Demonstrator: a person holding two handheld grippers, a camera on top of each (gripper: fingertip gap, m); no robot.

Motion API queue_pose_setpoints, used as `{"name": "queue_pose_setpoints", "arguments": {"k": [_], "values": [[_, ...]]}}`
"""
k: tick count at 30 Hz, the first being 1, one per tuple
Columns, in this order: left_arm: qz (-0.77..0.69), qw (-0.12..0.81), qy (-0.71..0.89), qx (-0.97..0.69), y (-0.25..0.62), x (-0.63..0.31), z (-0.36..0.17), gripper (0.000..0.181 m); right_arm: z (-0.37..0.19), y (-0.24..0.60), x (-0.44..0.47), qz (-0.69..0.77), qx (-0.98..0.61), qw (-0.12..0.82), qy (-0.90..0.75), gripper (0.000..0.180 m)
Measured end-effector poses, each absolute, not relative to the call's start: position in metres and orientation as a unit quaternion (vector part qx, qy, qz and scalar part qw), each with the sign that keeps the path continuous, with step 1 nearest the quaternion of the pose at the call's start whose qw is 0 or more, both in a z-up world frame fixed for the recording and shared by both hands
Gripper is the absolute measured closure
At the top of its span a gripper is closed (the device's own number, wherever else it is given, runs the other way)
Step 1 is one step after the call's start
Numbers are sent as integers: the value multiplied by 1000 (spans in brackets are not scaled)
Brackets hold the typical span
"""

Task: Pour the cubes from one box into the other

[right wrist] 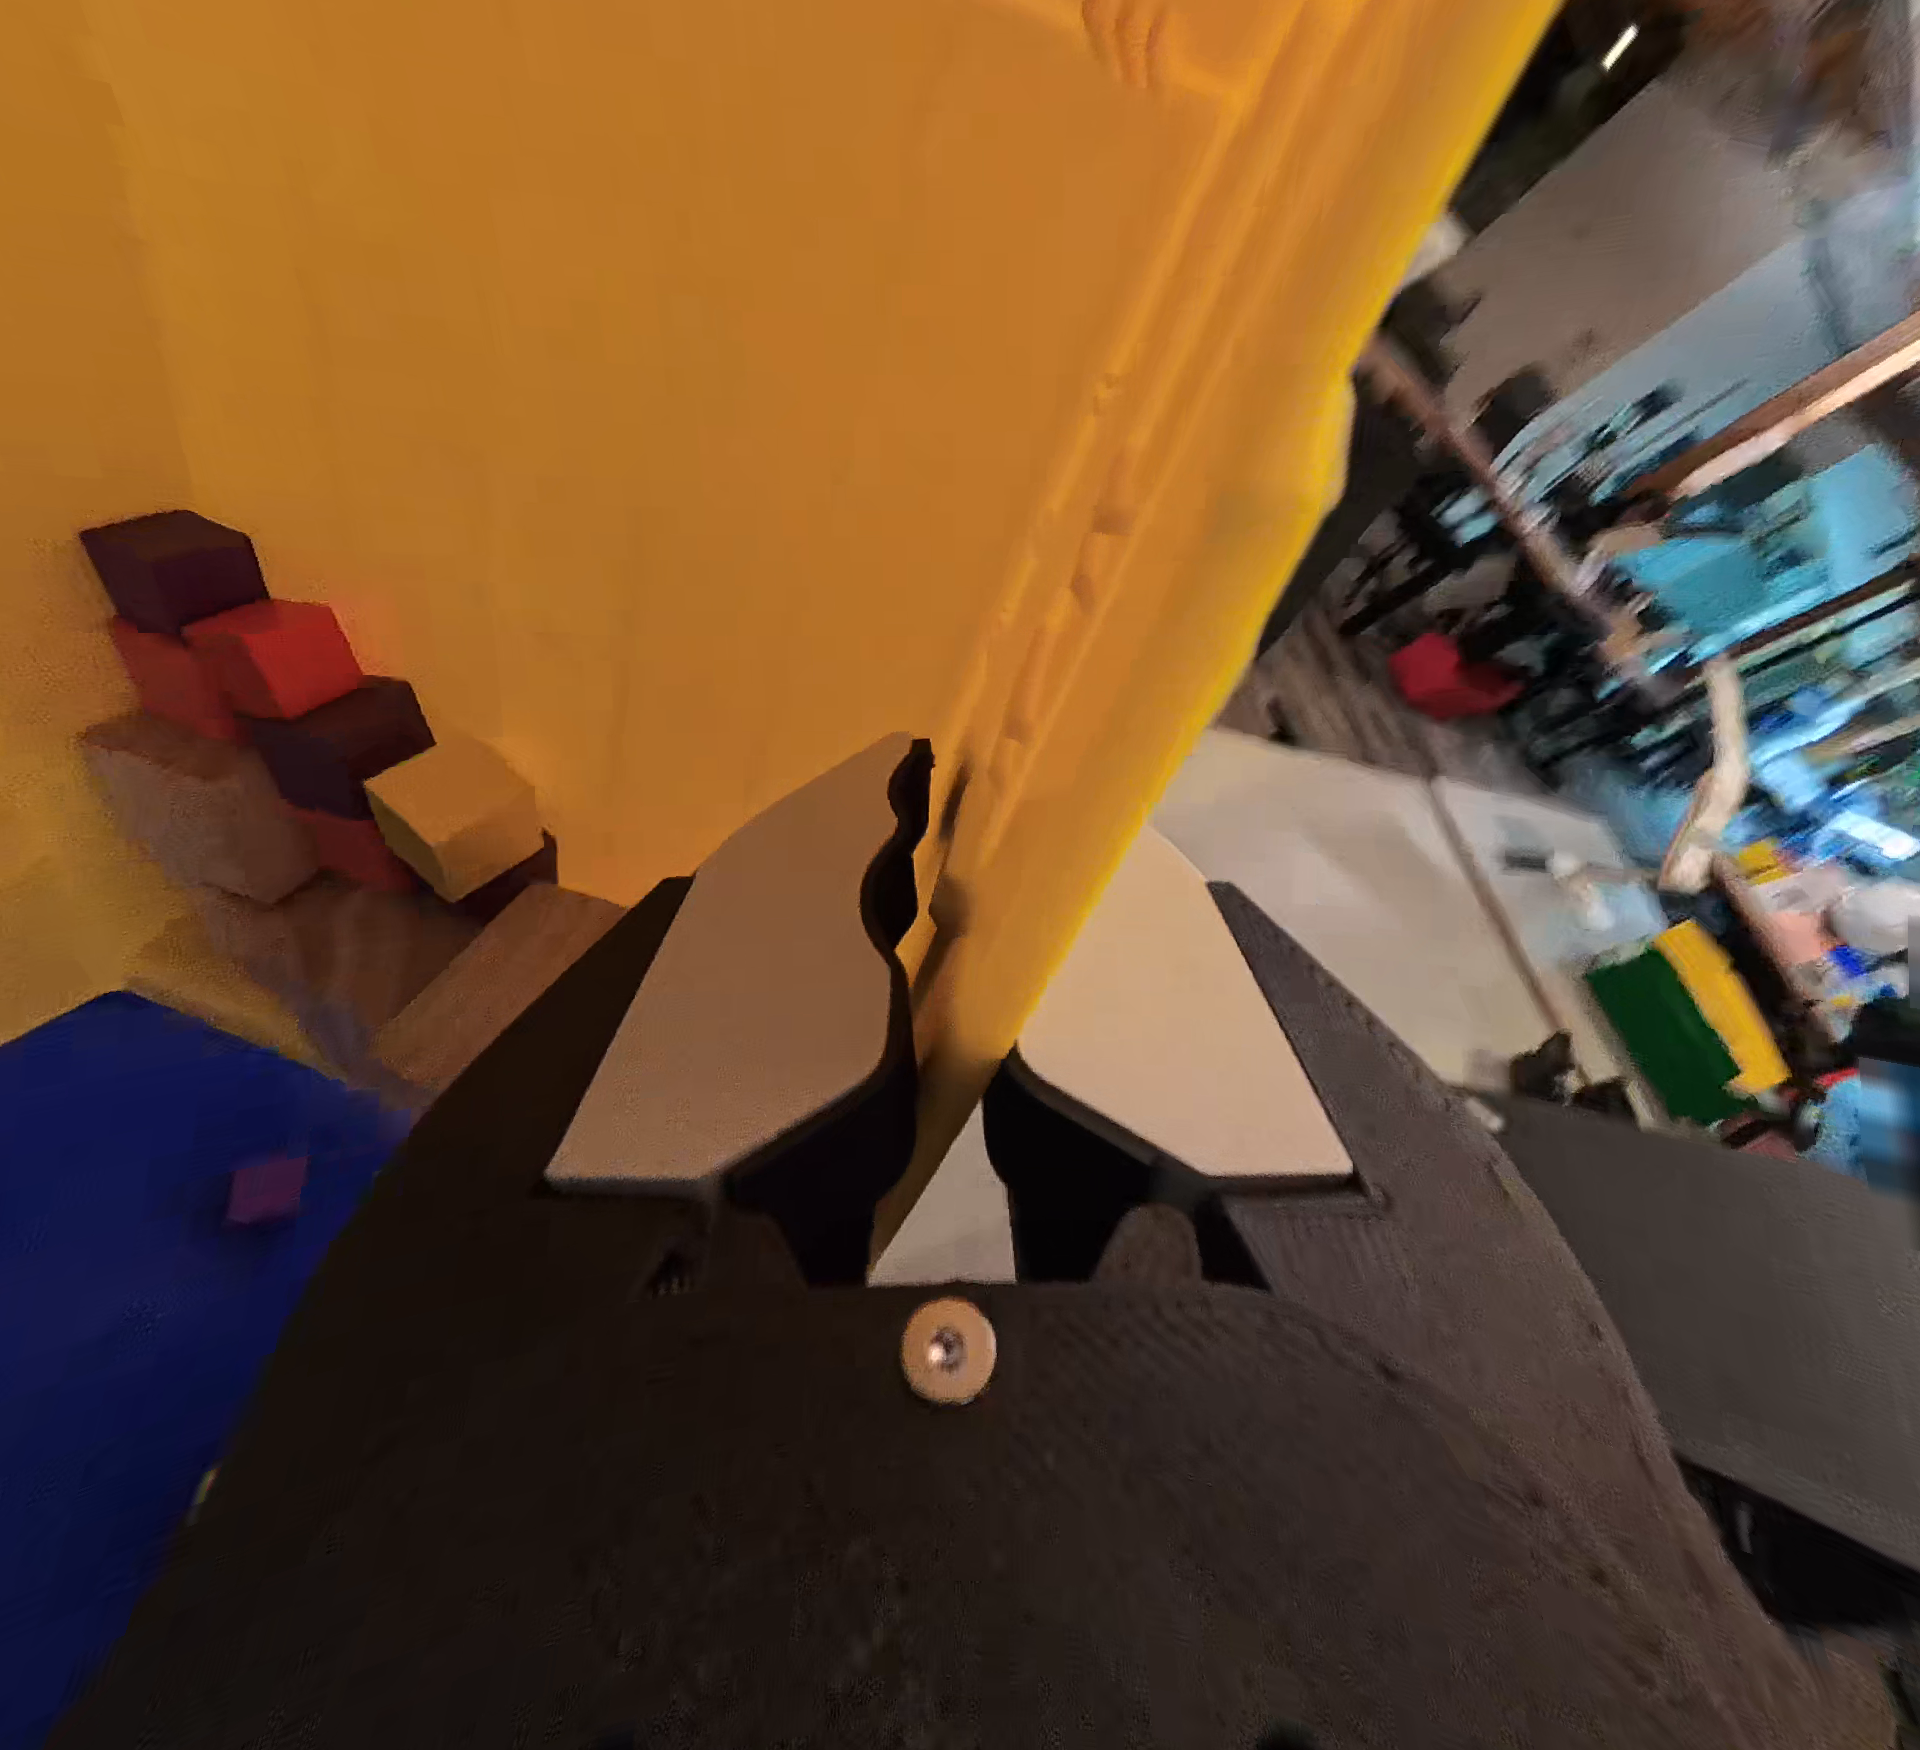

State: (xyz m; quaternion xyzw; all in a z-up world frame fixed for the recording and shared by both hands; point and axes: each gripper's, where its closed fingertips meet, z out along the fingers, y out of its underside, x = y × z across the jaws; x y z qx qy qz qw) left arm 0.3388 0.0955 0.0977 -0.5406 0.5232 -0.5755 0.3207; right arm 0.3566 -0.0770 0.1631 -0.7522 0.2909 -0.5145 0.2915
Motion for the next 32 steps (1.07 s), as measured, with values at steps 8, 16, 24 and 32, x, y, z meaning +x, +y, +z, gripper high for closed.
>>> {"name": "queue_pose_setpoints", "arguments": {"k": [8,16,24,32], "values": [[-568,298,519,-565,99,339,84,177,141,-75,357,-475,-779,266,312,171],[-579,285,524,-556,102,339,82,177,146,-69,352,-491,-772,278,293,171],[-590,301,510,-548,109,337,88,177,157,-61,352,-523,-759,285,262,170],[-576,302,519,-555,106,334,87,176,150,-65,352,-497,-772,273,286,170]]}}
